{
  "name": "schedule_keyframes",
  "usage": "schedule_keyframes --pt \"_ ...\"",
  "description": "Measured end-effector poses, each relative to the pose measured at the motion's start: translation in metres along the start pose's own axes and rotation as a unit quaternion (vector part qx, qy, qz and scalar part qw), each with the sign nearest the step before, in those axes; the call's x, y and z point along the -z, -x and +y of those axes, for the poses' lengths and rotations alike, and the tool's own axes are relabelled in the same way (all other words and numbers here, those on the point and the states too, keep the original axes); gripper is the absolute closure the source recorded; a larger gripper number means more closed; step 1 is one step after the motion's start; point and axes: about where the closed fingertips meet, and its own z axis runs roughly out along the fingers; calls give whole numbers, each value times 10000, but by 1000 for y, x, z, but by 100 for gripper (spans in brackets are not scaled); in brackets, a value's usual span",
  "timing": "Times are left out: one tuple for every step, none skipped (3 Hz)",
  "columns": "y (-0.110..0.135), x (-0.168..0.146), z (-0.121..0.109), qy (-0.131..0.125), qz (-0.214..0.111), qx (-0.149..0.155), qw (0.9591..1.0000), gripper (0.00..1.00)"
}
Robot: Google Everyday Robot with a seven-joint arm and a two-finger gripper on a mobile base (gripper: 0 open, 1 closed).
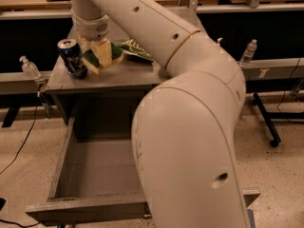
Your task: Pick sponge from top drawer and place on counter
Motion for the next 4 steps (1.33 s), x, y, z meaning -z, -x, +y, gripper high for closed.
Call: schedule_keyframes --pt "-38 -14 -2 66 137 -899 9958 100" --pt "-64 -18 -1 65 208 -1710 9850 100" --pt "-81 -23 2 86 126 -2465 9690 83" --pt "-84 -25 -8 -82 86 -2627 9648 58"
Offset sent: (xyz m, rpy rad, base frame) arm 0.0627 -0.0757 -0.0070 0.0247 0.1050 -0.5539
